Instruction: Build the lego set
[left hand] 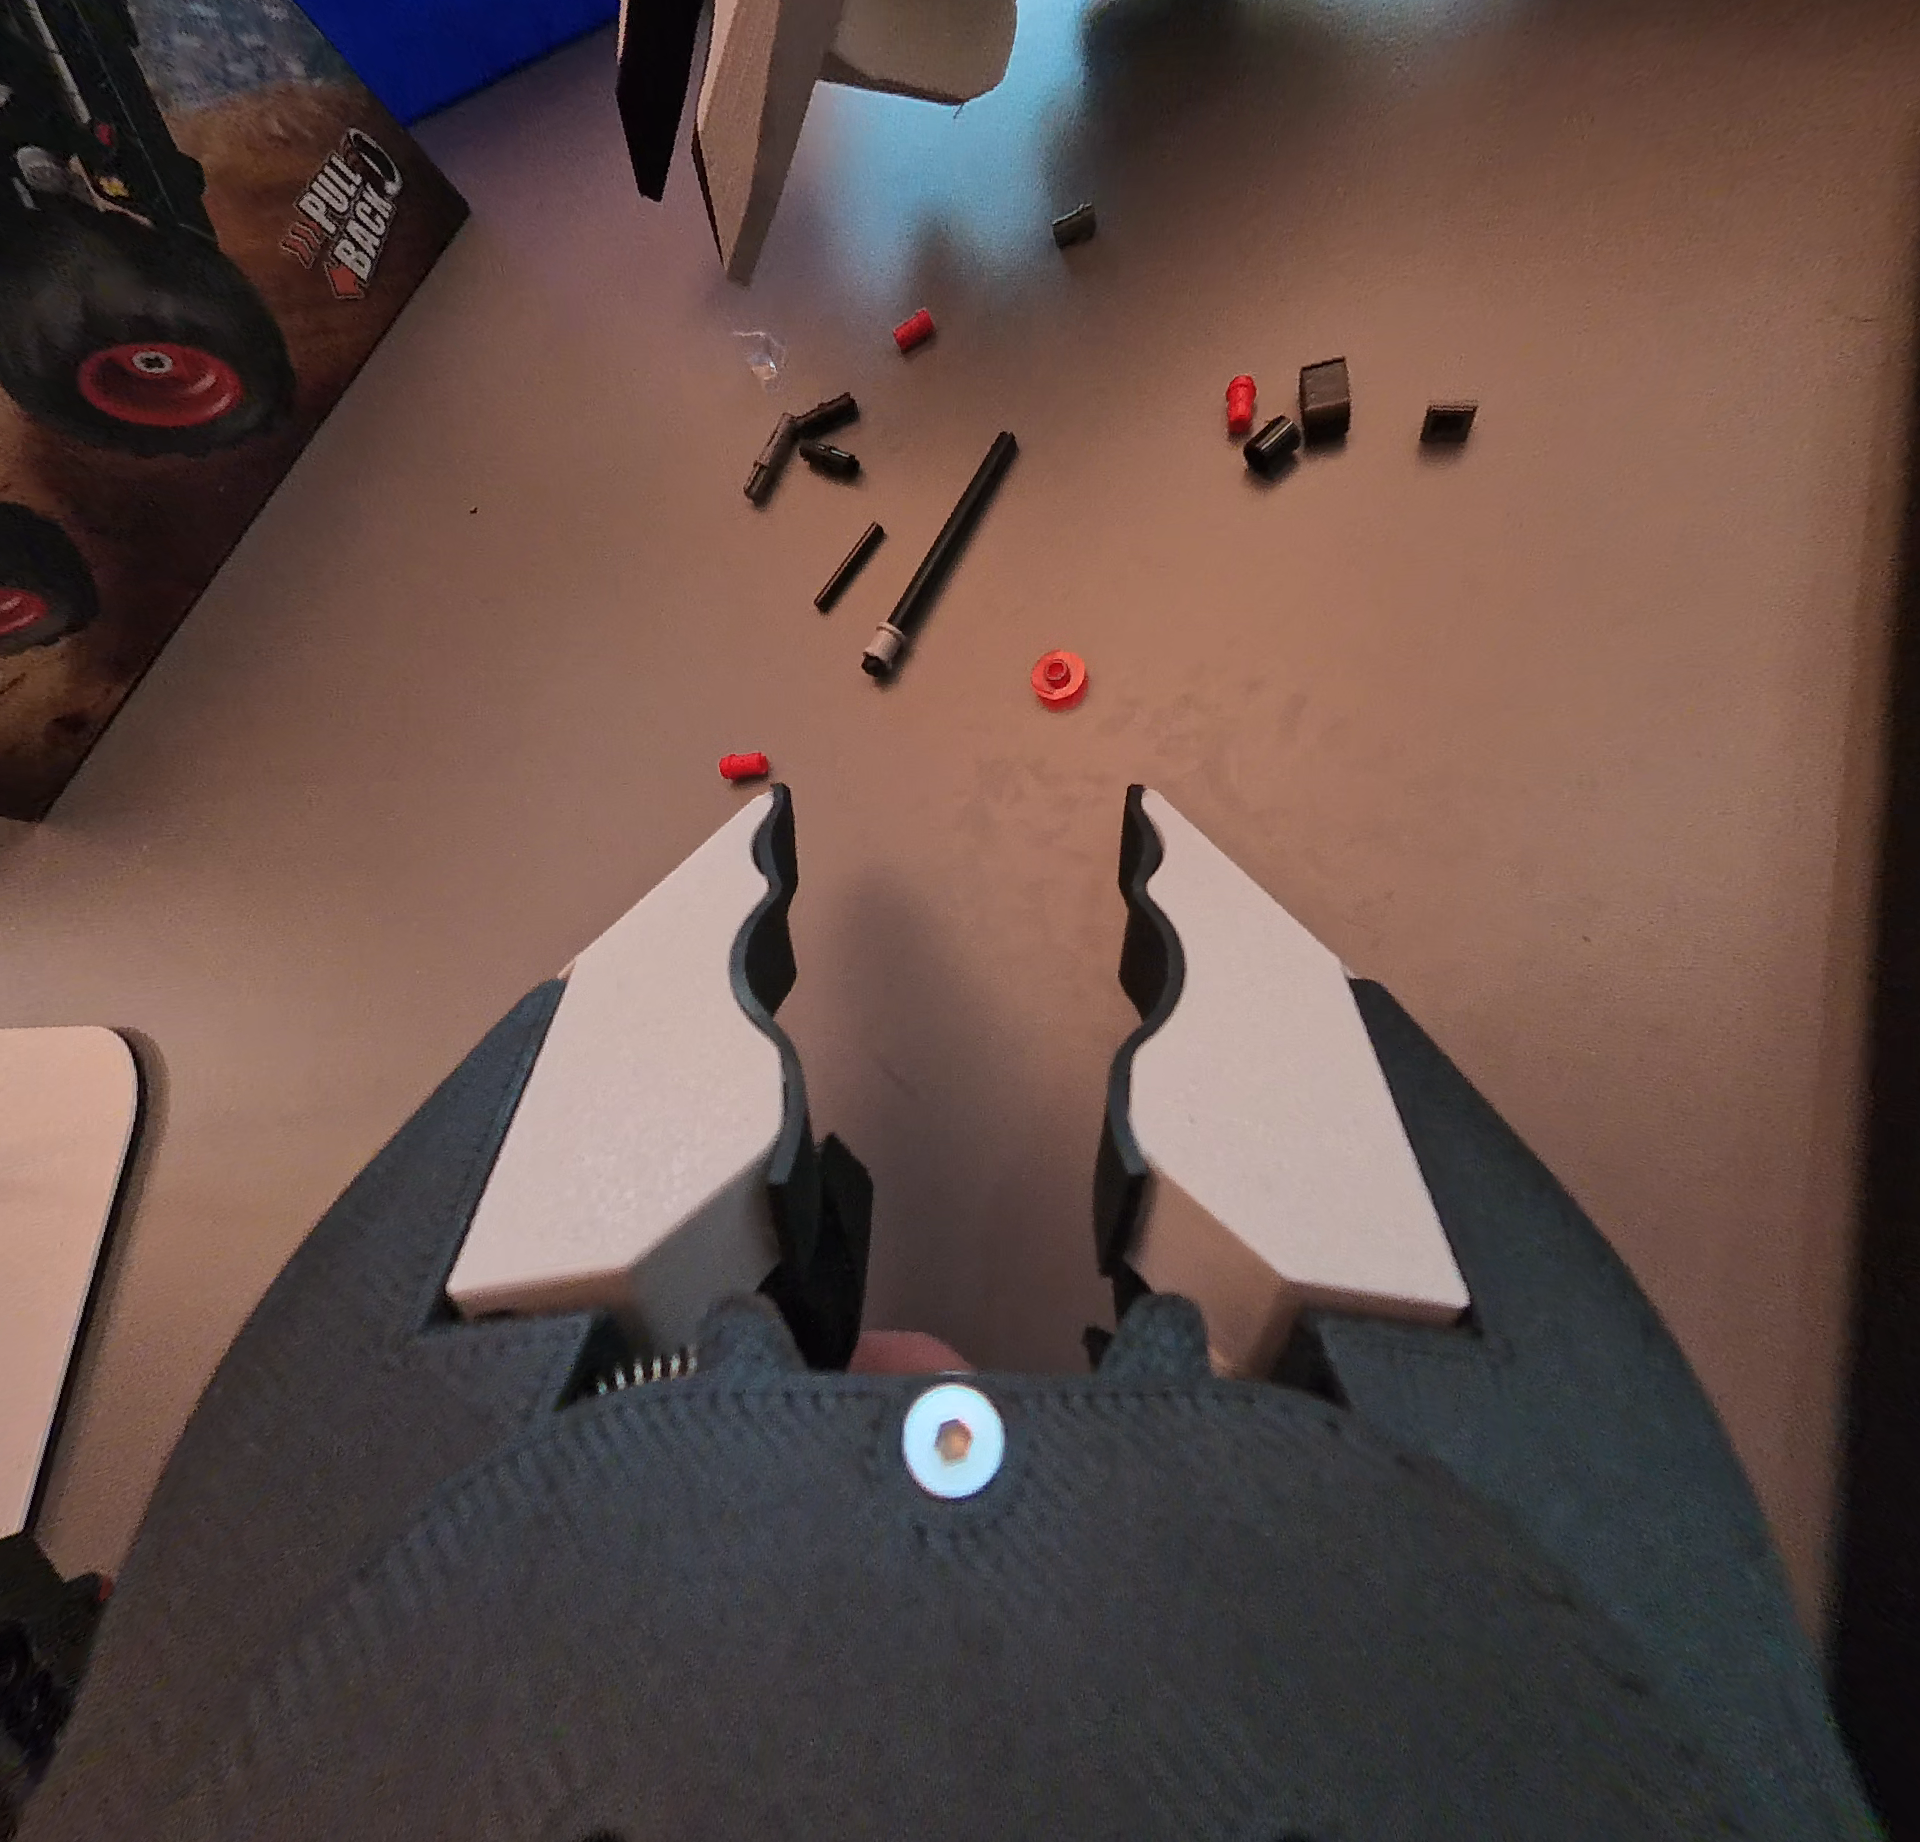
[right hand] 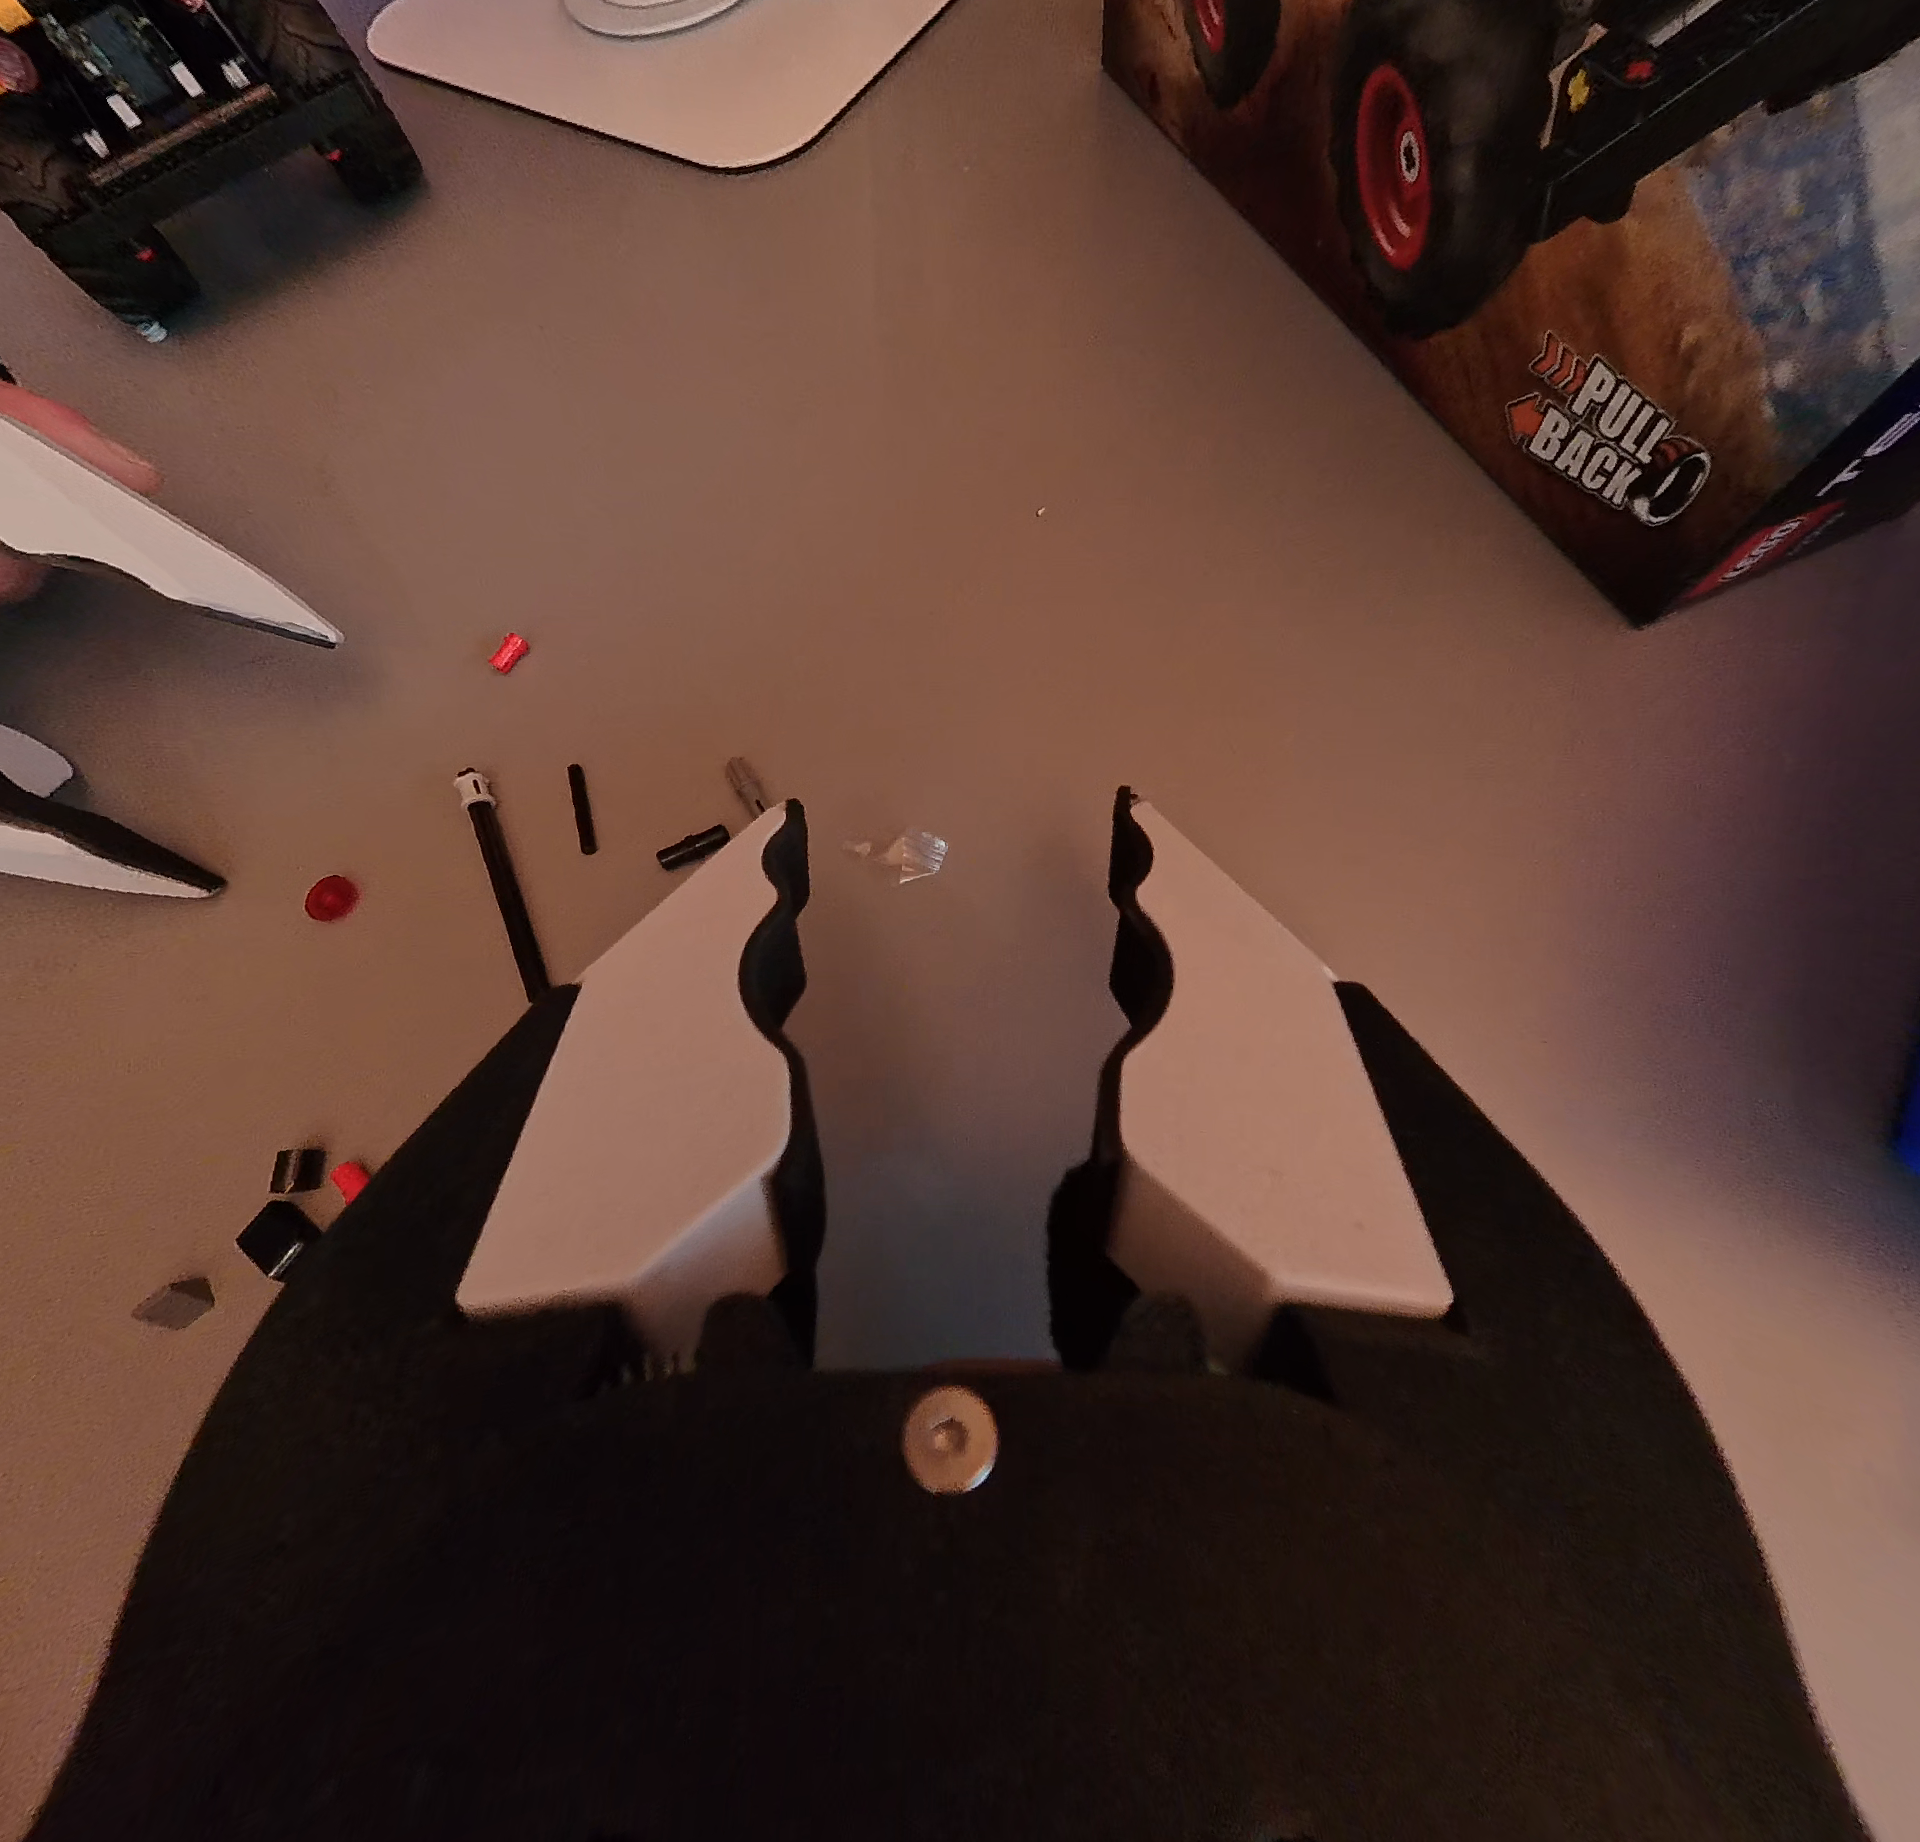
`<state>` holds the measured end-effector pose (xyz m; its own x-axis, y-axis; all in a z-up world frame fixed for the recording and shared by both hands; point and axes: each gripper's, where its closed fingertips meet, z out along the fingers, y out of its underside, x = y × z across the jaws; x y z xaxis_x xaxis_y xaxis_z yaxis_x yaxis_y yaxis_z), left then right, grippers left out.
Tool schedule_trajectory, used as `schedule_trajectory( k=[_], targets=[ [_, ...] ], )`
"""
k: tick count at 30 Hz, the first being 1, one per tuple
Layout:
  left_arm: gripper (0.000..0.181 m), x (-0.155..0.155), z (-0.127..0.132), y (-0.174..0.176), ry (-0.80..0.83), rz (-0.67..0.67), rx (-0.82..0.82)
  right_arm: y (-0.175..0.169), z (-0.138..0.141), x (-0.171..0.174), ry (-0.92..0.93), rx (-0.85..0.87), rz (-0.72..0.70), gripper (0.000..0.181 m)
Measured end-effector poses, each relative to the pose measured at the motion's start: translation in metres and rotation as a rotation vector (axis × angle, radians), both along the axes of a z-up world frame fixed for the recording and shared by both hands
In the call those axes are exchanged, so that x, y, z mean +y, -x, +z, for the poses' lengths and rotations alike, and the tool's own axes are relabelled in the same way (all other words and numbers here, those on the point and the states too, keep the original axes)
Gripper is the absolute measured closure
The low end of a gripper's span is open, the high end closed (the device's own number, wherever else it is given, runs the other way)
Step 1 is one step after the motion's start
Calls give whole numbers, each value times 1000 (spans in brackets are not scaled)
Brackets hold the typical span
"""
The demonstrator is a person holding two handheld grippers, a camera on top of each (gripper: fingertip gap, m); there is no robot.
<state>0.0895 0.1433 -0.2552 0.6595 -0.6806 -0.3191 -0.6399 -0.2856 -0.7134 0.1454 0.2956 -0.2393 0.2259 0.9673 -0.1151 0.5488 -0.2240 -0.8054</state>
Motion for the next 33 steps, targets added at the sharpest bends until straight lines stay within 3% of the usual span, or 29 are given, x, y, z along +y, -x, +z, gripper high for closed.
schedule_trajectory(
  k=[19,33],
  targets=[
    [121,1,-1,-3,6,-2,-9,-7,20,15,-70,84,-62,135],
    [121,4,7,-1,-4,0,-28,-8,20,19,-94,101,-86,138]
  ],
)
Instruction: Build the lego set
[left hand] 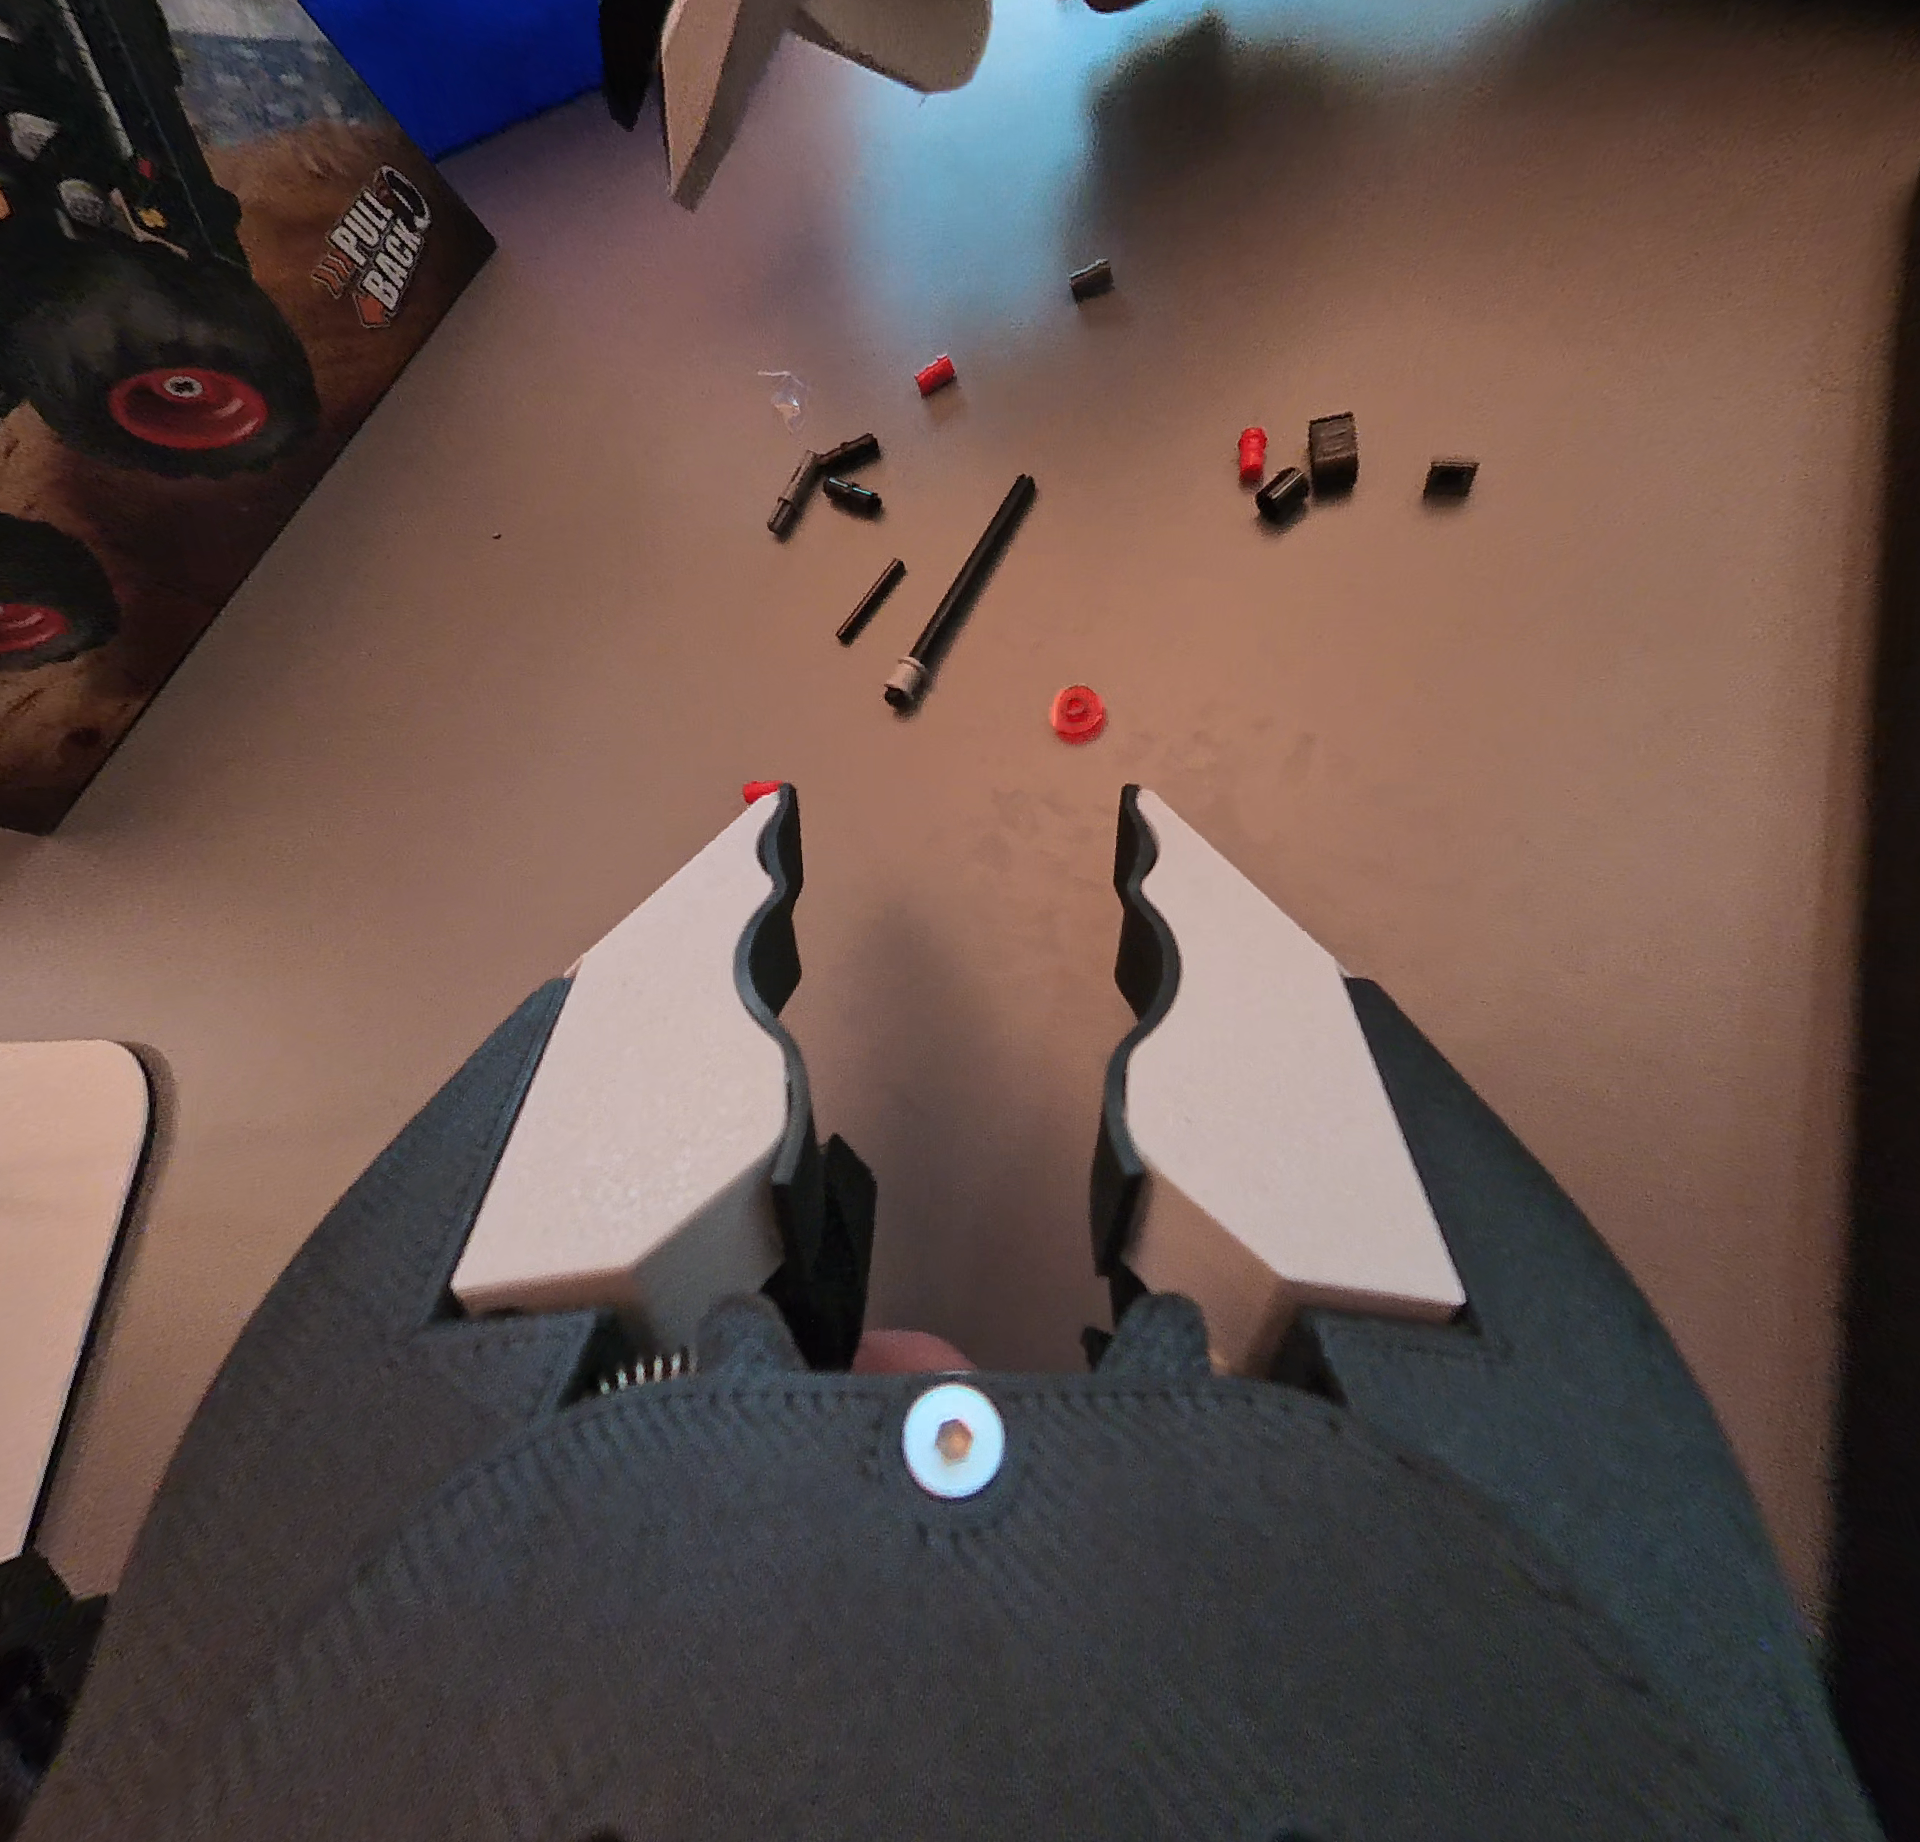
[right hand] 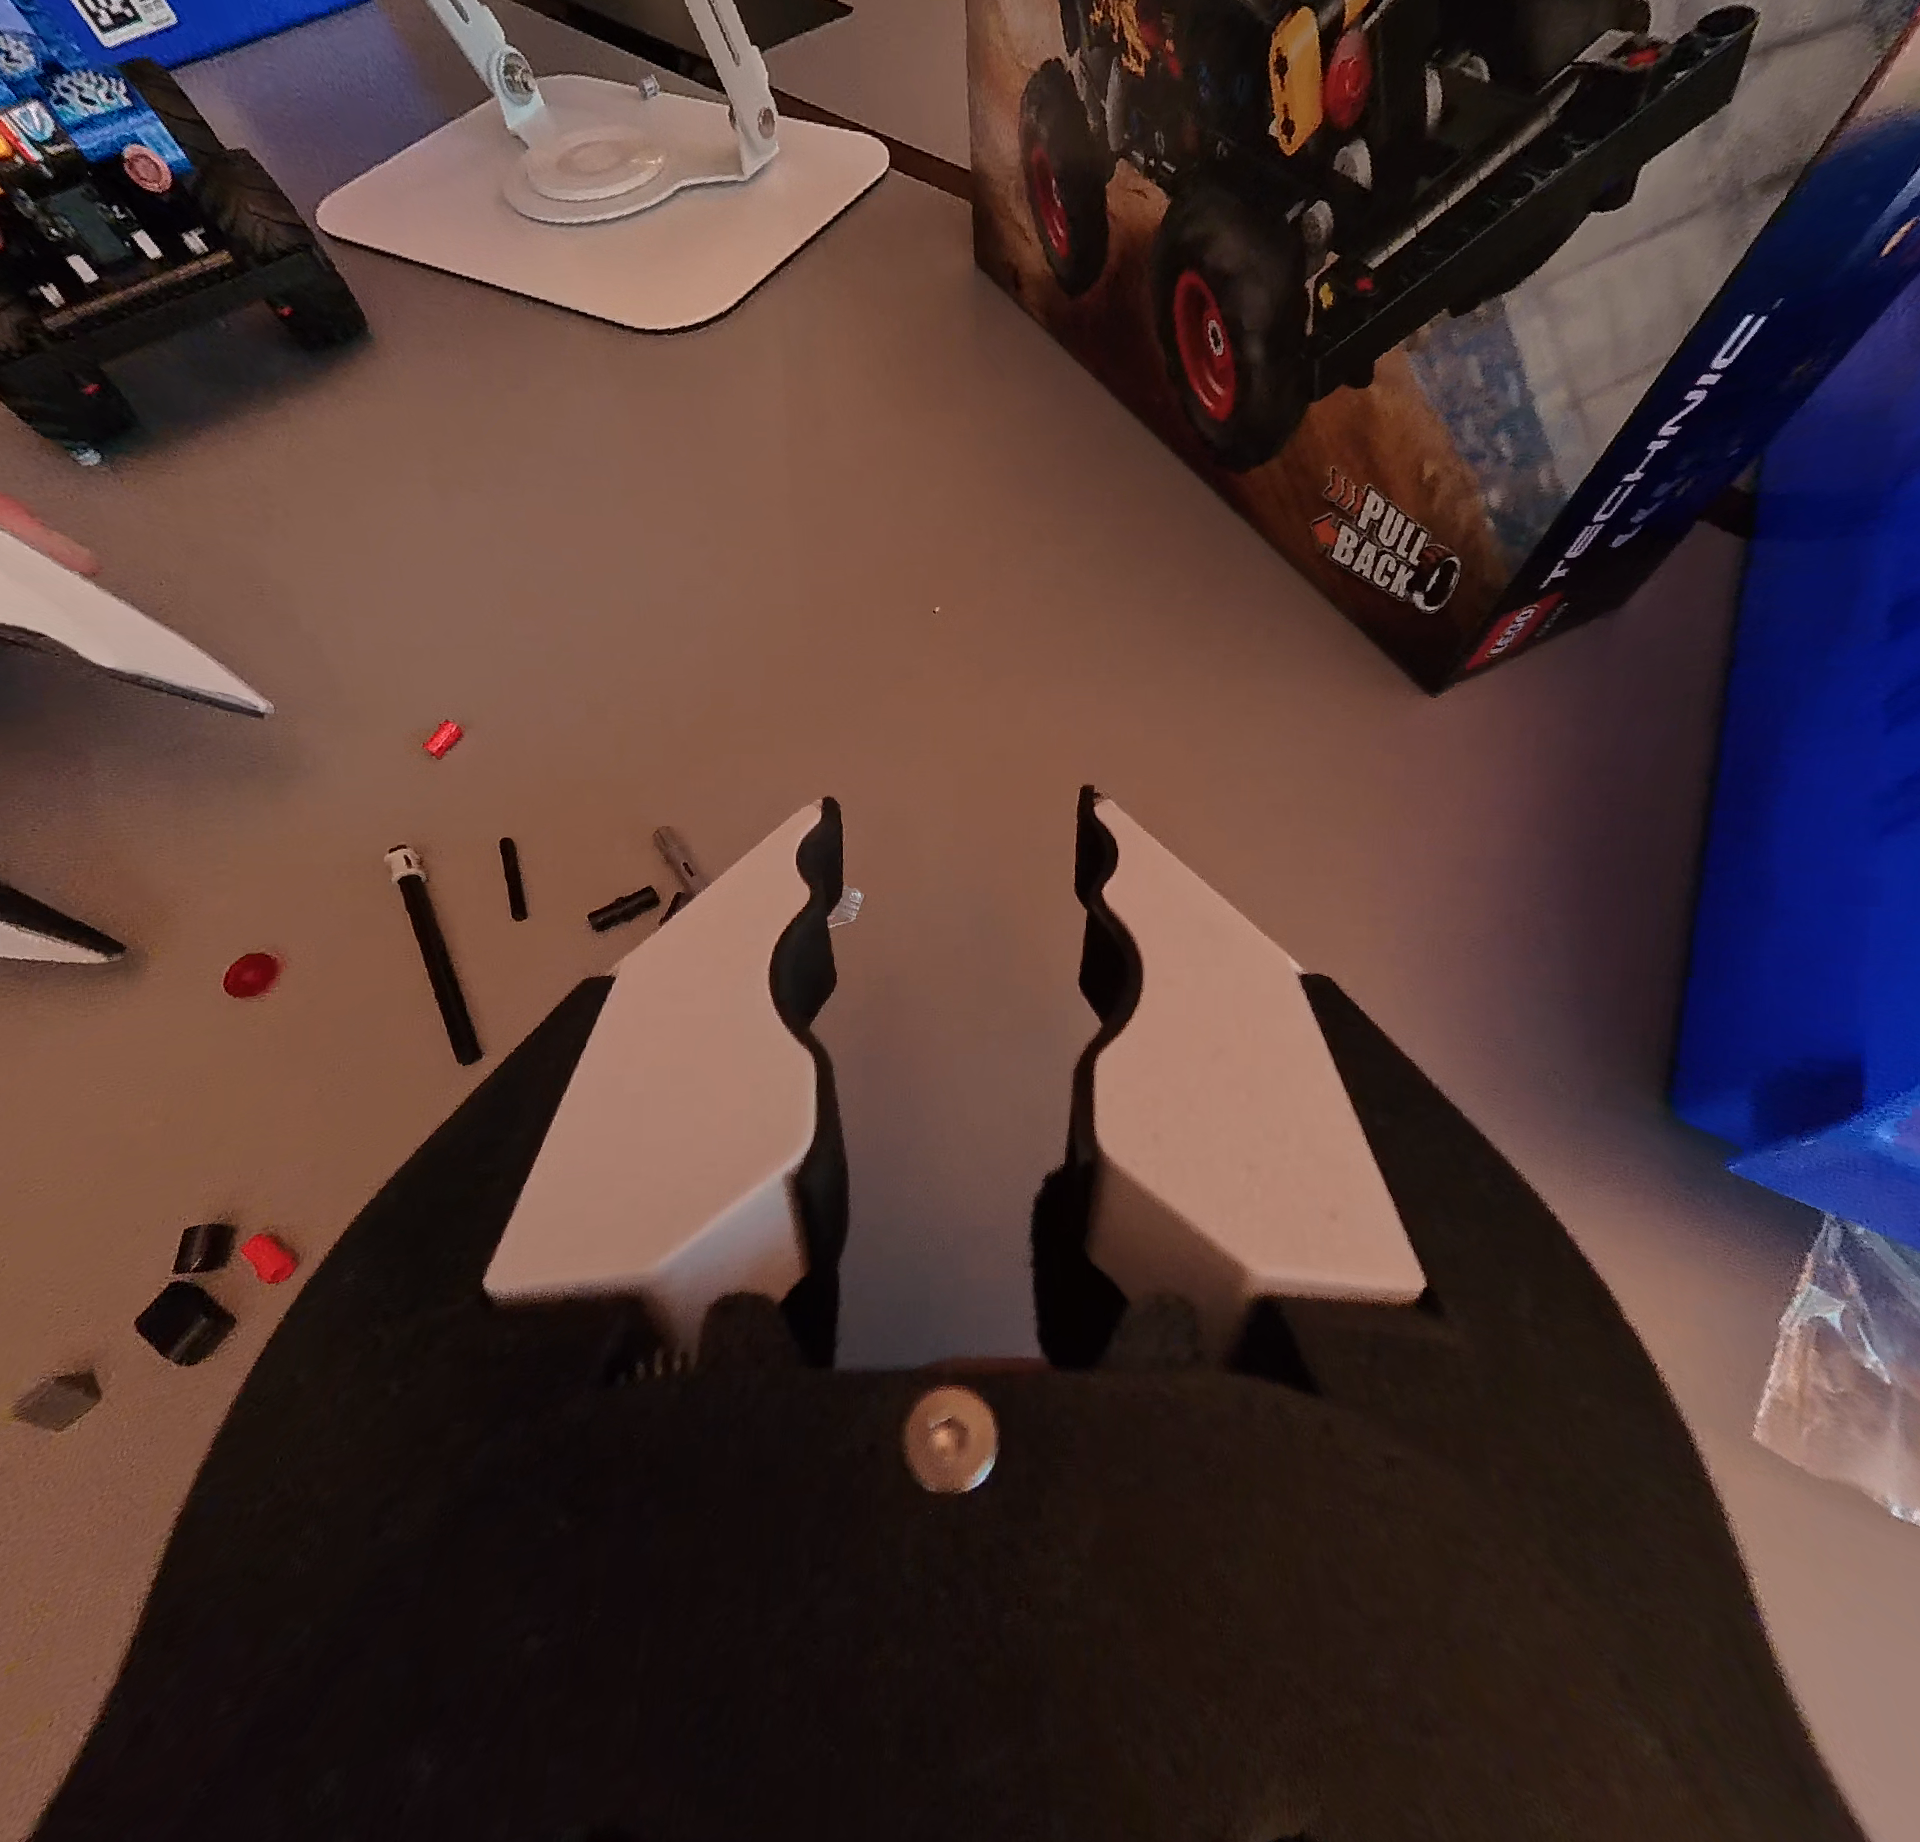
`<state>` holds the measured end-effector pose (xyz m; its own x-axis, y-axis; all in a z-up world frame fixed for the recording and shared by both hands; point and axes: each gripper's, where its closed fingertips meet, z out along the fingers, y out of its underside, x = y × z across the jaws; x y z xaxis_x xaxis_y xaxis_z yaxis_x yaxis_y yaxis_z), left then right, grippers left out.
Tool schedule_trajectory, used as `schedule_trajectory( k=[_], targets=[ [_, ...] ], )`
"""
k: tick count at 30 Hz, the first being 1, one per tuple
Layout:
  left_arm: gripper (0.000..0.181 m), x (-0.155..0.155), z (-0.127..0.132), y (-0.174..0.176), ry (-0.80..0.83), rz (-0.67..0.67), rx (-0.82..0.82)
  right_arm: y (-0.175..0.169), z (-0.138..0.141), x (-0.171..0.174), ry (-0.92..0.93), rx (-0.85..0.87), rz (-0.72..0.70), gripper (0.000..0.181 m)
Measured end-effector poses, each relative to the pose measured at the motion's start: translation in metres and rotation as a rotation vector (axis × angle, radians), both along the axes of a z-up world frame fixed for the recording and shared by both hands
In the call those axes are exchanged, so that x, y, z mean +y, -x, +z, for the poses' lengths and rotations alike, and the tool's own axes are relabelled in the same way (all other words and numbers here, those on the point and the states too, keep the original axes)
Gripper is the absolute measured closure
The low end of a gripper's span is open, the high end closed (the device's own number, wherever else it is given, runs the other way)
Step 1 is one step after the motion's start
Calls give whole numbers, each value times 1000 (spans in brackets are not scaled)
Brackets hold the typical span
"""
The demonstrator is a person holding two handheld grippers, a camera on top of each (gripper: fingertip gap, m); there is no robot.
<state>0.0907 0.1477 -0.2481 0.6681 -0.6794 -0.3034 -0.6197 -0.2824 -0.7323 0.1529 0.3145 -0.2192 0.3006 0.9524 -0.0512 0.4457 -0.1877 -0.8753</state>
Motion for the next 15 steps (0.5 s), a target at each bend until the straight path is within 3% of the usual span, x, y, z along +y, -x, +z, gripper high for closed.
schedule_trajectory(
  k=[8,15],
  targets=[
    [117,6,16,7,-47,19,-20,2,-2,-1,-18,-12,3,137],
    [101,14,20,13,-62,39,-16,8,20,-9,-95,29,22,128]
  ],
)
